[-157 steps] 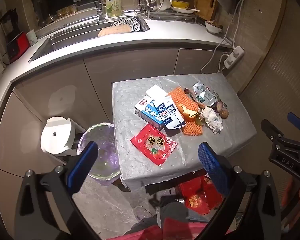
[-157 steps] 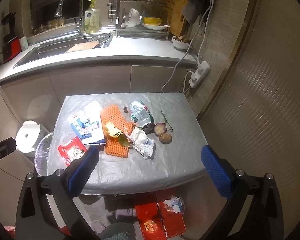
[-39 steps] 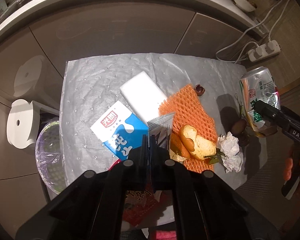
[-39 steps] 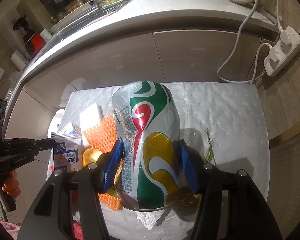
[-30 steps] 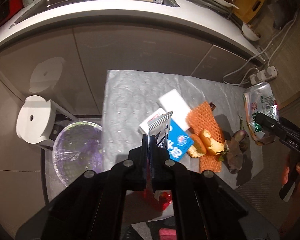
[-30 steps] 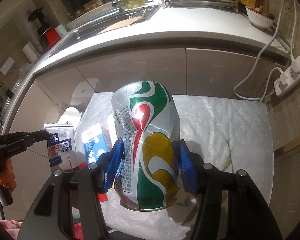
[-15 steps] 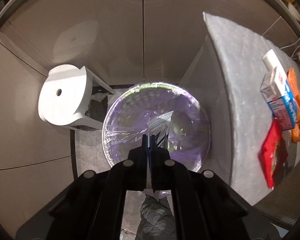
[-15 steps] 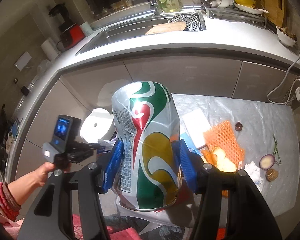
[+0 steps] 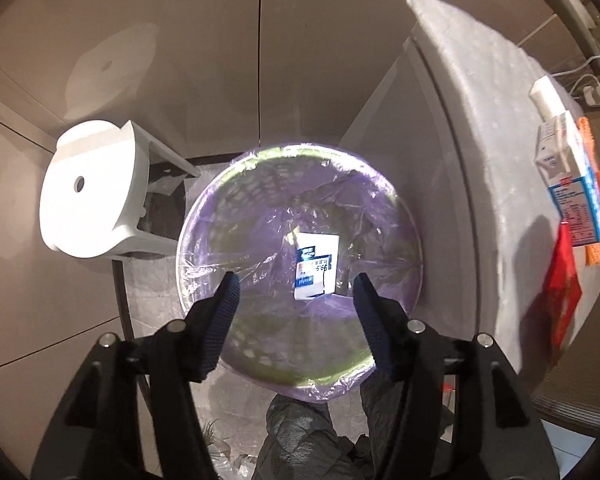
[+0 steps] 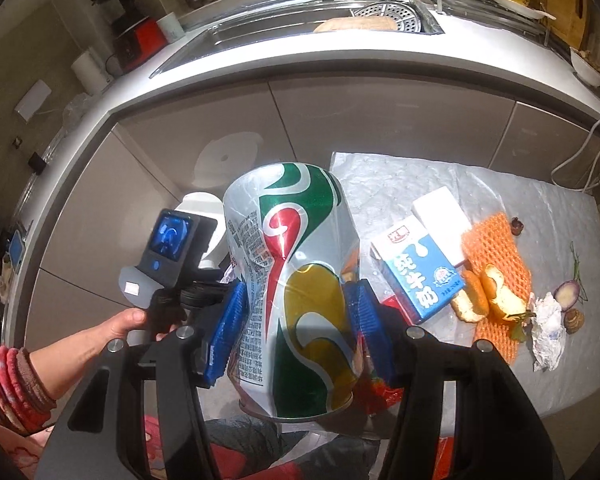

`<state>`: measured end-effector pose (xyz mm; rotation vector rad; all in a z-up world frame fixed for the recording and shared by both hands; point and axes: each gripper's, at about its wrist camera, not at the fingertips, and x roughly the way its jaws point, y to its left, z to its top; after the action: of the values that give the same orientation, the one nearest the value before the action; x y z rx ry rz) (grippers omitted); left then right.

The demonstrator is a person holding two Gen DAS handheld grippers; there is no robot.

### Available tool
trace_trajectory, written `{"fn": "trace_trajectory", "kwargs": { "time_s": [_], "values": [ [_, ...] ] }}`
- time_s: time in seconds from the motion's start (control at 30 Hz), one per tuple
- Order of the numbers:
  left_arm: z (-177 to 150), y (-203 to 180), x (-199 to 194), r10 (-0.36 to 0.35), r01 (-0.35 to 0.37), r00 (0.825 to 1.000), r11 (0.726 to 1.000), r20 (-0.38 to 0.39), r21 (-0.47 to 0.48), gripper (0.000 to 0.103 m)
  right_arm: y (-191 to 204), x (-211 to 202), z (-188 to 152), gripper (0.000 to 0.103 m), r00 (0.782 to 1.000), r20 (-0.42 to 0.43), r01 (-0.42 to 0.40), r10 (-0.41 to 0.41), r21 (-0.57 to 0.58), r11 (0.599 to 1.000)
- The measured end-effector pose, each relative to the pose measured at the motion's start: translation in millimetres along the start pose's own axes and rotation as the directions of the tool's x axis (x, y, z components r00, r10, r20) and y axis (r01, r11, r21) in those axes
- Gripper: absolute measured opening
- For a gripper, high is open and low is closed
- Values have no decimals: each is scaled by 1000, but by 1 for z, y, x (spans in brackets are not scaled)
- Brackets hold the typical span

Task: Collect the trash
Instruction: 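Carry the soda can over the bin and open the right tool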

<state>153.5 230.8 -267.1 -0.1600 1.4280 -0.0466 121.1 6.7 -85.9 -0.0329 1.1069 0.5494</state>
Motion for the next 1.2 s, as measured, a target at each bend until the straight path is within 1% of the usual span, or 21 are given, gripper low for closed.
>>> {"fn": "trace_trajectory", "kwargs": {
  "time_s": [0.07, 0.1, 0.13, 0.17, 0.23, 0.3, 0.4, 0.5, 0.6, 0.67, 0.73, 0.77, 0.8, 0.83, 0.9, 0.97, 1.0, 1.07, 1.13, 1.2],
  "values": [
    [-4, 3, -31, -22, 22, 999, 1000, 38, 4, 60, 9, 17, 0, 57, 999, -16, -29, 28, -10, 1000],
    [-6, 5, -47, -19, 19, 998, 1000, 65, 4, 65, 14, 26, 0, 57, 999, -28, -41, 41, -17, 999],
    [-10, 8, -65, -9, 9, 995, 1000, 98, 2, 74, 19, 38, 0, 57, 998, -39, -55, 54, -25, 998],
    [-14, 10, -82, 13, -14, 992, 1000, 127, 4, 79, 25, 49, -1, 57, 996, -50, -72, 71, -36, 997],
    [-23, 19, -114, 81, -81, 980, 997, 183, -5, 91, 37, 73, -3, 57, 992, -83, -98, 93, -59, 993],
    [-32, 30, -137, 143, -139, 968, 990, 207, -33, 93, 49, 101, -5, 57, 987, -118, -121, 111, -82, 989],
    [-46, 44, -163, 190, -175, 958, 981, 215, -88, 93, 65, 139, -12, 57, 976, -173, -150, 130, -105, 983],
    [-57, 54, -177, 217, -190, 951, 973, 221, -134, 94, 79, 169, -19, 57, 973, -202, -143, 110, -159, 977],
    [-65, 56, -183, 218, -185, 950, 969, 222, -161, 94, 89, 192, -26, 58, 969, -236, -119, 69, -201, 972],
    [-66, 52, -182, 217, -186, 951, 971, 221, -153, 94, 91, 197, -29, 67, 965, -253, -117, 65, -196, 974],
    [-66, 47, -182, 222, -196, 949, 972, 223, -133, 94, 88, 187, -29, 73, 970, -233, -117, 70, -192, 974],
    [-67, 44, -184, 219, -195, 949, 973, 227, -123, 94, 85, 177, -28, 78, 975, -212, -114, 73, -190, 975],
    [-66, 41, -185, 209, -186, 950, 976, 234, -116, 94, 81, 166, -25, 81, 980, -185, -106, 71, -188, 976],
    [-65, 37, -187, 191, -169, 951, 980, 242, -108, 94, 75, 152, -22, 83, 985, -156, -96, 67, -183, 978],
    [-61, 26, -189, 151, -133, 956, 987, 251, -85, 94, 57, 119, -16, 84, 994, -95, -72, 58, -155, 985],
    [-57, 8, -189, 112, -105, 959, 994, 259, -41, 94, 31, 84, -12, 89, 999, -26, -42, 39, -106, 994],
    [-55, -2, -187, 94, -92, 961, 996, 259, -21, 94, 16, 66, -12, 91, 1000, 11, -13, 14, -83, 996],
    [-50, -24, -183, 53, -61, 965, 998, 255, 21, 94, -11, 38, -9, 93, 997, 55, 54, -51, -65, 996],
    [-45, -47, -176, 15, -29, 970, 998, 244, 54, 95, -39, 23, -6, 93, 992, 61, 118, -113, -74, 990],
    [-42, -68, -171, -13, -6, 972, 997, 236, 80, 95, -67, 21, -3, 93, 988, 46, 153, -150, -90, 984]
  ]
}}
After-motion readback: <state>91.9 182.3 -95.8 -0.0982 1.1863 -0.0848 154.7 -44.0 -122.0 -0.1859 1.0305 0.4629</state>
